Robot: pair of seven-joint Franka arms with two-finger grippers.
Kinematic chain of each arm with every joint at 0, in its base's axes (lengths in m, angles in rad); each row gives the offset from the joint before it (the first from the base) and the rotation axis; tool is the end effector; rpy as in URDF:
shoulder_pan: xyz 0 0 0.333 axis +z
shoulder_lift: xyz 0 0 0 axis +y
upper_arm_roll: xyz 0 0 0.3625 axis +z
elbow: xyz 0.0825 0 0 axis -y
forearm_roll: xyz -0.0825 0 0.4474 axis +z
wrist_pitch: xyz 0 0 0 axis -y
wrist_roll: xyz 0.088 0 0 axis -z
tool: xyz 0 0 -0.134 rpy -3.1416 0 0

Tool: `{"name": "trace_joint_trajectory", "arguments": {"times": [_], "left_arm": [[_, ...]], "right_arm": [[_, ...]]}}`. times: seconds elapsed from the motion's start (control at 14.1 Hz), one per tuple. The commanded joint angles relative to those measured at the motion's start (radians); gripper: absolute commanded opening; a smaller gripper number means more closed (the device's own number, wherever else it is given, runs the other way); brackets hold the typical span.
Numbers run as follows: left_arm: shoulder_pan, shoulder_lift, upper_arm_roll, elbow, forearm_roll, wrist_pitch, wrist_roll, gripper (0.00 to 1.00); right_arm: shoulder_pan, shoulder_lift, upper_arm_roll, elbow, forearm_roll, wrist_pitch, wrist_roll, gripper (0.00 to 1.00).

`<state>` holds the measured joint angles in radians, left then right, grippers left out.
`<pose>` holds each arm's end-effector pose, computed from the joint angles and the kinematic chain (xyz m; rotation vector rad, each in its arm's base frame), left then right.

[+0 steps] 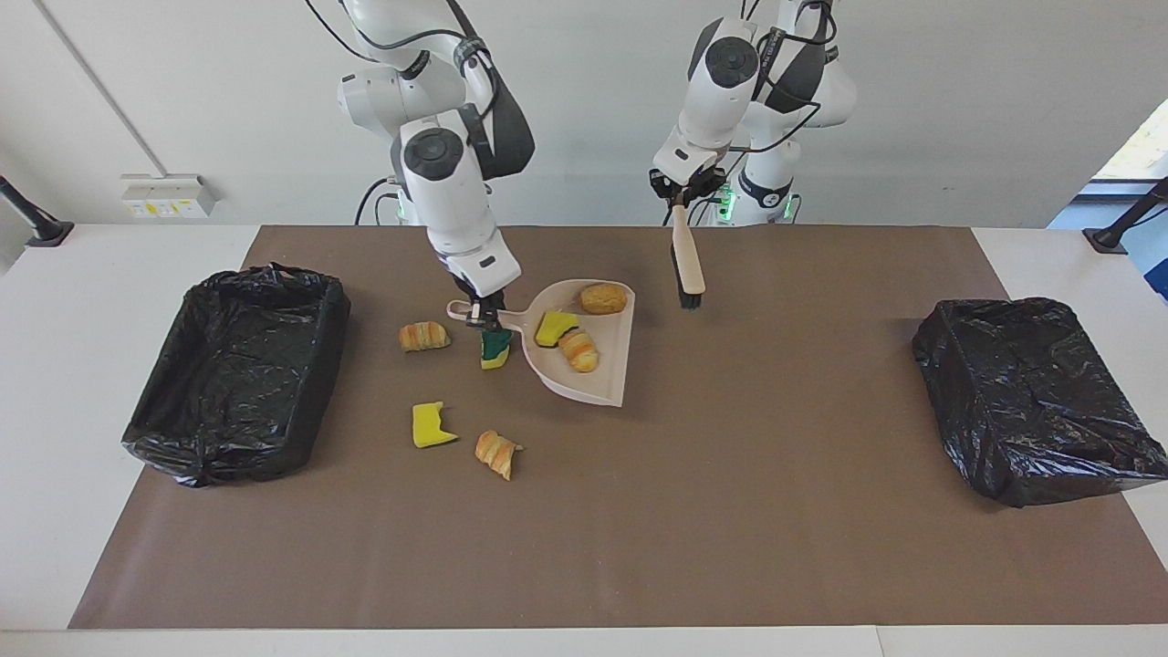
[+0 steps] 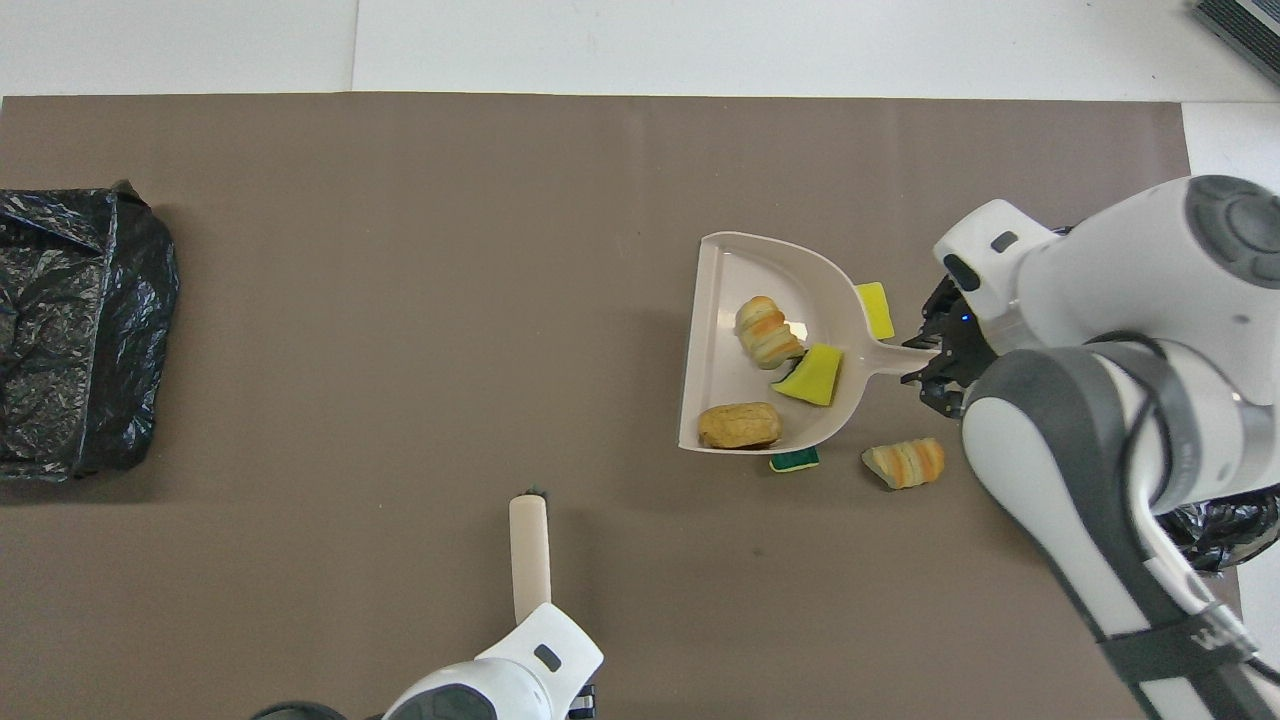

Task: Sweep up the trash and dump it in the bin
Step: 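Carry the loaded dustpan to the bin farther right with the right gripper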

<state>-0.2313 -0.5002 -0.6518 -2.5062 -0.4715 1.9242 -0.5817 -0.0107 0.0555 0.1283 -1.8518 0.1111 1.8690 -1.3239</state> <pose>0.2459 -0.3566 0.3914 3.1134 -0.0264 -0.2970 0.6294 0.0846 0.4842 -2.3085 -1.9578 -0.0495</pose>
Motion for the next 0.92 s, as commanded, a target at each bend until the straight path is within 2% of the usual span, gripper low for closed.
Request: {"name": "trace_joint_trajectory", "arguments": {"times": [0.0,0.21,0.43,0.5,0.64,0.78,0.85], "left_arm": [[-0.039,-0.028,-0.076,-0.075,-0.068,0.087,-0.053,0.00],[0.012,-0.015,-0.179,-0.079,-0.111,0.119,-0.070,0.00],[0.023,0.023,-0.204,-0.079,-0.122,0.125,-0.075,0.00],[0.023,0.034,-0.204,-0.079,-0.127,0.128,-0.075,0.00],[0.023,0.060,-0.204,-0.079,-0.136,0.148,-0.073,0.00],[0.024,0.069,-0.204,-0.077,-0.136,0.153,-0.064,0.00],[0.024,0.071,-0.203,-0.077,-0.136,0.153,-0.055,0.05]], "right_arm": [[-0.164,0.012,0.005,0.097,0.019,-0.101,-0.157,0.00],[-0.340,0.041,0.001,0.172,-0.016,-0.148,-0.340,0.00],[-0.448,0.072,-0.001,0.227,-0.131,-0.132,-0.463,0.00],[-0.462,0.073,-0.001,0.230,-0.184,-0.122,-0.489,0.00],[-0.480,0.063,-0.010,0.203,-0.296,-0.001,-0.527,0.00],[-0.479,0.056,-0.012,0.175,-0.419,0.041,-0.531,0.00],[-0.477,0.061,-0.010,0.172,-0.477,0.065,-0.528,0.00]]}}
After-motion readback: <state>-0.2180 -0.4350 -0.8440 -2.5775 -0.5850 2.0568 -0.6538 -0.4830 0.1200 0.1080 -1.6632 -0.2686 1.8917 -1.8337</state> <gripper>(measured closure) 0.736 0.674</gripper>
